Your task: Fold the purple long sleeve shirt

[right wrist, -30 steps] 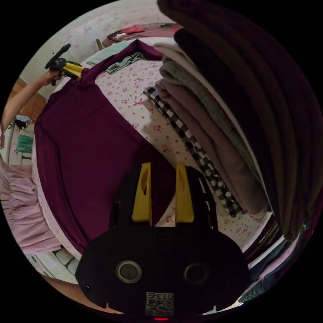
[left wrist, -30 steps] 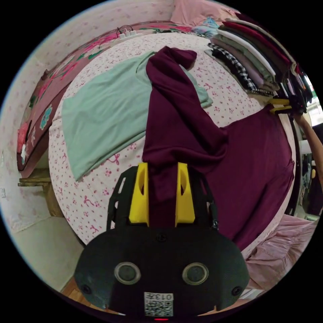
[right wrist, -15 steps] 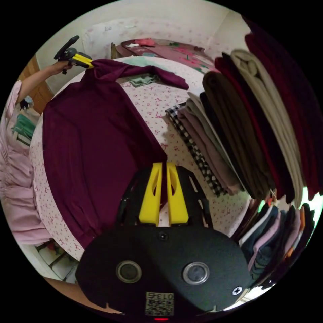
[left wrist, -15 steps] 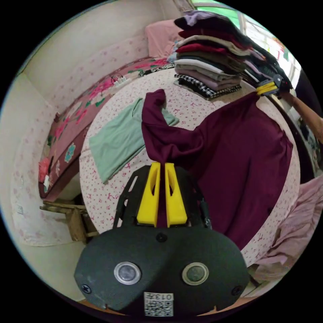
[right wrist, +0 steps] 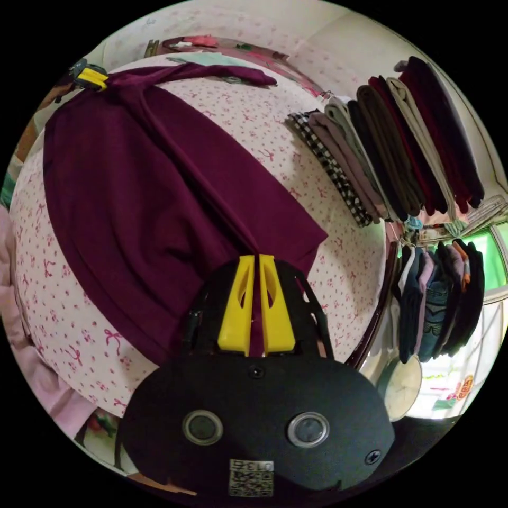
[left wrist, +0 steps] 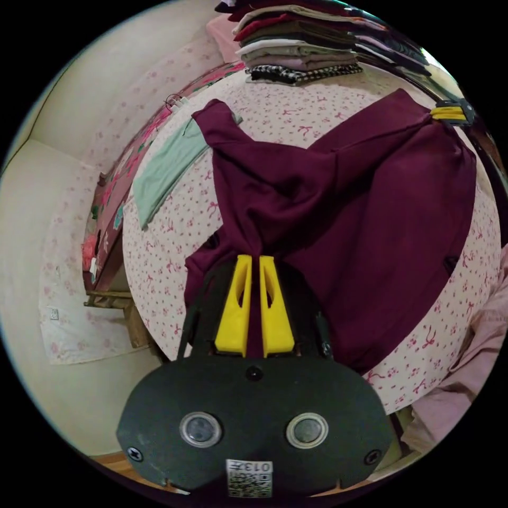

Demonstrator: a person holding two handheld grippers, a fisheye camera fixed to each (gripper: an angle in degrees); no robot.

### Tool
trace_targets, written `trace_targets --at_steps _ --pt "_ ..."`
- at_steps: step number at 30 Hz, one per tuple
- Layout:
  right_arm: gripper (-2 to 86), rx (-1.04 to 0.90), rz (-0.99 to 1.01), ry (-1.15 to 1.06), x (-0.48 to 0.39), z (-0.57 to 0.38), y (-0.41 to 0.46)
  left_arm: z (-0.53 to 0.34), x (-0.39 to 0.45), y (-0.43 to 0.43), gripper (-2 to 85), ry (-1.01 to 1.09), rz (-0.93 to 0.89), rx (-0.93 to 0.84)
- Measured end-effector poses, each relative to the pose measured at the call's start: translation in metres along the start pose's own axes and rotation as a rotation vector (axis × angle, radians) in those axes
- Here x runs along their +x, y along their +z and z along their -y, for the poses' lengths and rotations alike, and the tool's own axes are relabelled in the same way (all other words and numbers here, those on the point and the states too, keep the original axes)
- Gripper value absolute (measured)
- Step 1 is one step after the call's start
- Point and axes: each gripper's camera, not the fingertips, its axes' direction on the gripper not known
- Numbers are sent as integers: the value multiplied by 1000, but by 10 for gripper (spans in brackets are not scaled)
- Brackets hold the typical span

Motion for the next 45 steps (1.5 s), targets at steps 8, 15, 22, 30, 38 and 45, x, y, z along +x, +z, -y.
trace_targets --at_steps 8,15,22,30,38,45 --pt "13 55 53 68 1 -17 -26 -20 4 -8 10 -34 -31 15" --pt "24 8 177 155 18 -24 -17 -42 9 -13 6 -70 -45 20" --pt "33 181 214 273 54 -13 -42 -89 -24 -37 -3 -271 -22 104" --pt "60 336 507 197 41 133 -23 -51 -57 16 -4 -358 -94 -57" --pt "119 331 568 103 17 289 -9 -68 -58 31 -4 -291 -158 -40" --pt "129 126 543 290 28 372 59 -70 -50 32 -4 -246 -102 -54"
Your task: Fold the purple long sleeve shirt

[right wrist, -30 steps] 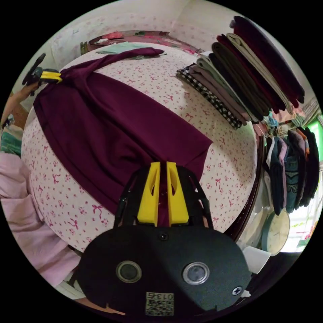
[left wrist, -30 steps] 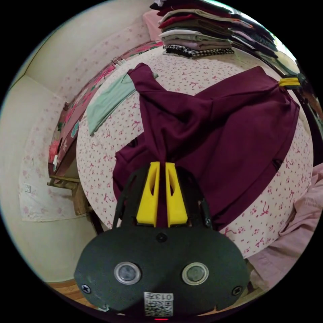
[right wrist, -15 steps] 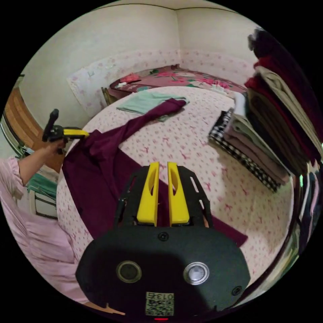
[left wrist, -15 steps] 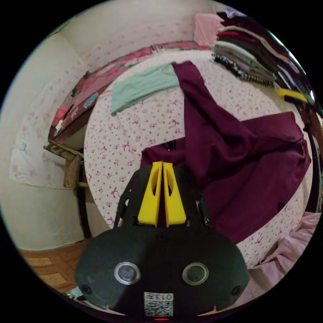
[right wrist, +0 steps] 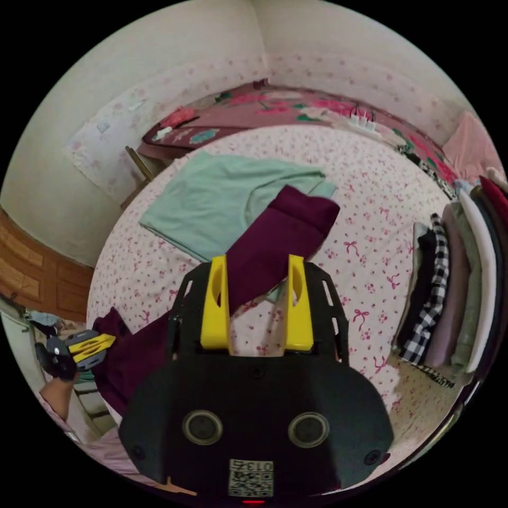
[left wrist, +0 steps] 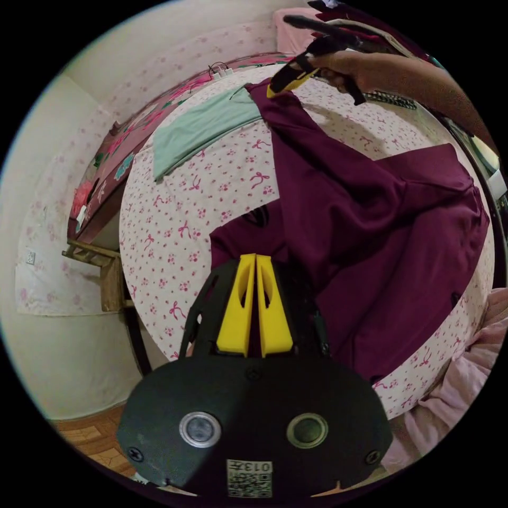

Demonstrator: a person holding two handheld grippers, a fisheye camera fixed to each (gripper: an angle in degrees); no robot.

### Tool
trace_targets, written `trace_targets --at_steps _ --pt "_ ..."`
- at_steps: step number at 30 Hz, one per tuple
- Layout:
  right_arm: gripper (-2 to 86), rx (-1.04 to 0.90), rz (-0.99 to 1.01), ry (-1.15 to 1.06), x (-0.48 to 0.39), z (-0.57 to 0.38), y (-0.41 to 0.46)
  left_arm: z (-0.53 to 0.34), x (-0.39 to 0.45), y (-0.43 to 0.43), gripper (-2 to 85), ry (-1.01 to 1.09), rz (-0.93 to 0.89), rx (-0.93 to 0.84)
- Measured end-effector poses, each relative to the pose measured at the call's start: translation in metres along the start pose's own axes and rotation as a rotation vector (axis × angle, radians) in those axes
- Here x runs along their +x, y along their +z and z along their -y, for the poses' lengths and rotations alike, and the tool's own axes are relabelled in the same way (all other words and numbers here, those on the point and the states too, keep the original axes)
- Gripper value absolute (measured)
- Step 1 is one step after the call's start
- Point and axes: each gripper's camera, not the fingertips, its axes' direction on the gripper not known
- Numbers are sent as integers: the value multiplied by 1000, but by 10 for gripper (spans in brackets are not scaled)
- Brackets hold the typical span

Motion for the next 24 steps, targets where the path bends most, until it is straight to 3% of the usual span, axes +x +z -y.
trace_targets --at_steps 4,6,10,13,17,19,24 --pt "51 -48 -40 -26 -1 -2 3 -4 0 1 -4 9 0 -2" --pt "38 76 -14 -50 -4 -12 -32 -7 -3 1 -4 0 -19 -1" --pt "33 370 213 -241 -16 -54 -118 -16 -9 2 -4 -44 -72 21" --pt "32 525 553 -624 -44 -132 -202 -21 -10 2 -4 -61 -90 31" --pt "32 421 822 -816 -75 -224 -235 -29 -14 2 -4 -95 -136 44" --pt "31 263 922 -763 -97 -284 -216 -34 -19 2 -4 -133 -185 50" --pt "30 -119 802 -601 -148 -397 -149 -49 -23 -19 -4 -258 -207 102"
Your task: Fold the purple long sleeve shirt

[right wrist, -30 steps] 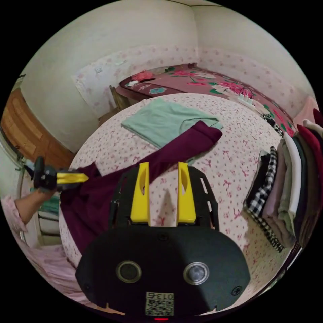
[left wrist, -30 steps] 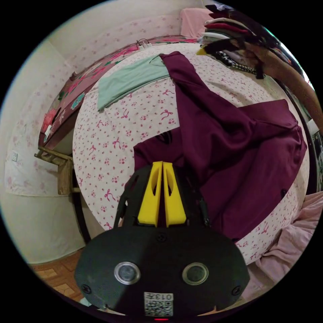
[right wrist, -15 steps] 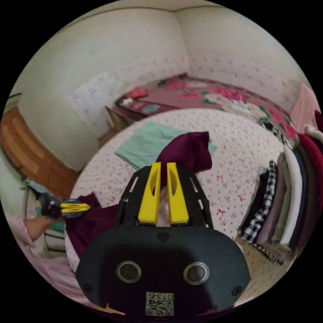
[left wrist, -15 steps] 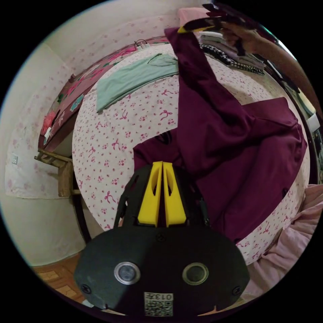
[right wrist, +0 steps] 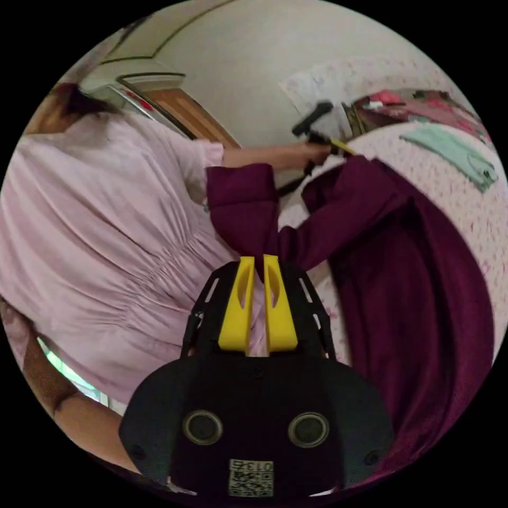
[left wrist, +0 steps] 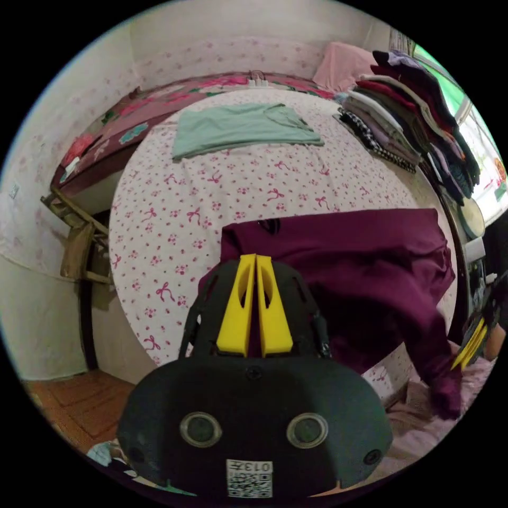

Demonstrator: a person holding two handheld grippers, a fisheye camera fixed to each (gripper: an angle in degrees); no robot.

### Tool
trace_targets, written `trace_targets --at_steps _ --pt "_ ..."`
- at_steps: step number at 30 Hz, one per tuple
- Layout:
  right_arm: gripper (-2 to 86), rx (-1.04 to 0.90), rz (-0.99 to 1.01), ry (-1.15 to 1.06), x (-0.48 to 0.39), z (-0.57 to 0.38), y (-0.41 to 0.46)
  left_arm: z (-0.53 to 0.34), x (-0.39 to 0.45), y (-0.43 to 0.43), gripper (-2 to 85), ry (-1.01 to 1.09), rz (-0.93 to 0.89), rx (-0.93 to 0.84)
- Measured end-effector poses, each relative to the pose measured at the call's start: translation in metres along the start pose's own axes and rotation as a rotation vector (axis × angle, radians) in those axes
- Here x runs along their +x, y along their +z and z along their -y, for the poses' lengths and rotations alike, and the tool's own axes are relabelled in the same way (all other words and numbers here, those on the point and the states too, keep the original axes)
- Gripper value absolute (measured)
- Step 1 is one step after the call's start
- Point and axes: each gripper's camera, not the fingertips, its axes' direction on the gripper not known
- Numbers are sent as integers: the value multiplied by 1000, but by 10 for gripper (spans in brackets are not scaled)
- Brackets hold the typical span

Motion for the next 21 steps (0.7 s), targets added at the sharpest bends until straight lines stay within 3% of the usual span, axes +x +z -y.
trace_targets --at_steps 3,5,8,11,16,21 --pt "29 -158 -143 67 -21 -20 38 -7 30 -24 -4 51 1 107" --pt "28 -161 -185 61 -34 -20 40 -7 72 -21 -4 228 7 23" --pt "28 -73 -223 -8 -61 -14 19 -18 110 4 -4 405 94 -134" --pt "28 43 -273 -18 -72 -29 -10 -36 116 15 -4 385 101 -138" --pt "31 136 -433 314 -51 -108 -44 -53 121 2 -3 308 127 -121" --pt "77 258 -484 613 -73 -193 -82 -84 147 -32 0 360 113 -9"
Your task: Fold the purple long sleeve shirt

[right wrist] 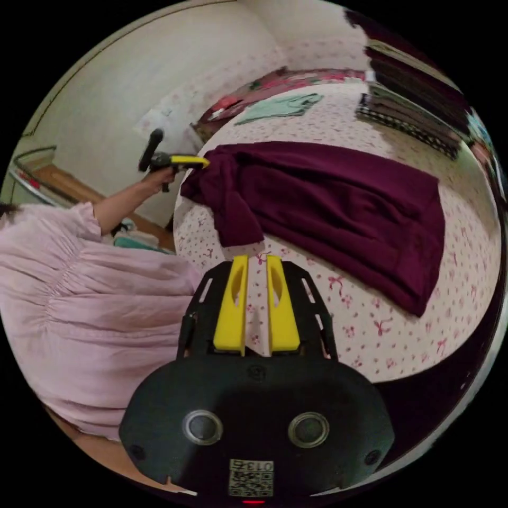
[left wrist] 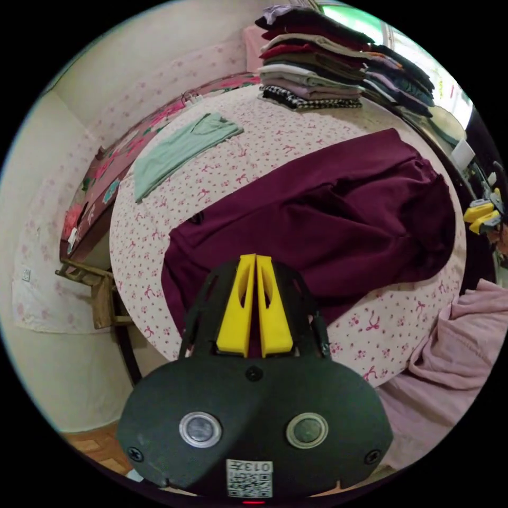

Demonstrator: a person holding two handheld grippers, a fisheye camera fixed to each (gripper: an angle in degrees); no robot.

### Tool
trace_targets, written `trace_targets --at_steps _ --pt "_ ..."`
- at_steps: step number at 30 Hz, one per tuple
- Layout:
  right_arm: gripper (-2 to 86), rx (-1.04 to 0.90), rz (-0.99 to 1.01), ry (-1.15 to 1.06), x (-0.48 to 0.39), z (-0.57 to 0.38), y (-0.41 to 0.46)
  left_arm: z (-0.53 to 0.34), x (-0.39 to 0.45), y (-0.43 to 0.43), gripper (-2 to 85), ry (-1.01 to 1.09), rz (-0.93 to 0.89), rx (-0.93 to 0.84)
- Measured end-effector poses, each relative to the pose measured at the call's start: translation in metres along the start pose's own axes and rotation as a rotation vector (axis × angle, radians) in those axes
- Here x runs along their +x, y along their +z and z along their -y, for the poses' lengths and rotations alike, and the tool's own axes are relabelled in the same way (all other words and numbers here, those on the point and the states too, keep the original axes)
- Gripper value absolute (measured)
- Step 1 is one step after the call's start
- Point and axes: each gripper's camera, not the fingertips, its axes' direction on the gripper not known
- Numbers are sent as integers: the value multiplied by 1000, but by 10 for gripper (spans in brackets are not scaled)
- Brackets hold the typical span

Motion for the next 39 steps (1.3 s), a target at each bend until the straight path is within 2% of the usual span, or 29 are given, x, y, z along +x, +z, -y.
trace_targets --at_steps 4,7,11,14,15,17,21,24,26,28,31,33,37,39 --pt "120 91 35 94 -3 -18 -22 -18 52 -24 17 170 5 59" --pt "135 98 29 61 -15 -7 -23 -24 92 -36 51 317 59 81" --pt "135 95 -14 -11 -24 35 -15 -23 140 -36 94 521 20 68" --pt "113 2 -41 -31 -14 67 7 -21 165 -28 98 637 19 27" --pt "75 -70 -38 -16 -9 76 17 -20 169 -25 94 658 45 14" --pt "48 -131 25 -13 -5 83 17 -16 177 -11 46 707 132 -50" --pt "32 117 108 -199 -26 55 -61 -7 161 -21 16 666 23 -67" --pt "23 378 175 -287 -22 -4 -127 -7 128 -44 9 535 -99 41" --pt "19 428 160 -233 -6 -40 -144 -12 99 -52 7 388 -219 137" --pt "14 284 16 -61 21 -82 -132 -14 83 -44 7 277 -314 137" --pt "17 137 -26 140 47 -121 -113 -22 91 -26 7 305 -320 56" --pt "26 120 -53 267 51 -148 -113 -27 100 -19 8 327 -282 4" --pt "63 87 -154 206 18 -145 -116 -38 94 -24 7 314 -277 15" --pt "79 12 -206 30 -21 -129 -101 -41 83 -29 5 291 -288 32"
